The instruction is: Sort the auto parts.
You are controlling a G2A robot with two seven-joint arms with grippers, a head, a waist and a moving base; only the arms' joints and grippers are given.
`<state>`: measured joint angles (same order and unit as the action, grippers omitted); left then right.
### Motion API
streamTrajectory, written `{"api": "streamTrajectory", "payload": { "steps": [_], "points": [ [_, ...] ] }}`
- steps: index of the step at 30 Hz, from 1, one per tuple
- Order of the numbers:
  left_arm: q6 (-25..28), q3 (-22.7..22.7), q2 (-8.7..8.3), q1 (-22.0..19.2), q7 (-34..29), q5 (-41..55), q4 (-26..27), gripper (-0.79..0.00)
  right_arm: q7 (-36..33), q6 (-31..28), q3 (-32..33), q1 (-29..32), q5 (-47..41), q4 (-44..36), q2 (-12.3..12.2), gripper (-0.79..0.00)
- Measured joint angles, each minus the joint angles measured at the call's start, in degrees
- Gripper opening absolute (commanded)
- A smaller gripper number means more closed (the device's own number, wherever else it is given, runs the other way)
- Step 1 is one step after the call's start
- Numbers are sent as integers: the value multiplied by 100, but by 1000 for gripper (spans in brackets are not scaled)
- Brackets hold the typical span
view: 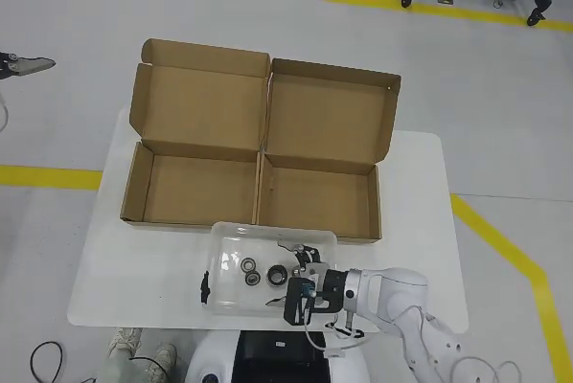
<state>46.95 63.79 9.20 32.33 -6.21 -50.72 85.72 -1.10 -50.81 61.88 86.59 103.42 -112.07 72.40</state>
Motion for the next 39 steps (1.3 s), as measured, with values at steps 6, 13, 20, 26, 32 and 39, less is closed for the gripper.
{"api": "streamTrajectory", "payload": {
  "steps": [6, 13, 20, 26, 32, 39],
  "points": [
    [0, 0, 0, 0, 0, 0, 0, 0, -516, 83, -53, -59, -475, 173, 5, 0],
    [0, 0, 0, 0, 0, 0, 0, 0, -1687, -56, -209, -309, -1220, 490, 33, 0],
    [0, 0, 0, 0, 0, 0, 0, 0, -2579, 67, -612, -778, -1733, 942, 109, 0],
    [0, 0, 0, 0, 0, 0, 0, 0, -2991, 216, -823, -1054, -2055, 1203, 148, -86],
    [0, 0, 0, 0, 0, 0, 0, 0, -3305, 254, -999, -1226, -2211, 1388, 157, -77],
    [0, 0, 0, 0, 0, 0, 0, 0, -3485, 486, -1277, -1348, -2079, 1514, 180, -126]
  ]
}}
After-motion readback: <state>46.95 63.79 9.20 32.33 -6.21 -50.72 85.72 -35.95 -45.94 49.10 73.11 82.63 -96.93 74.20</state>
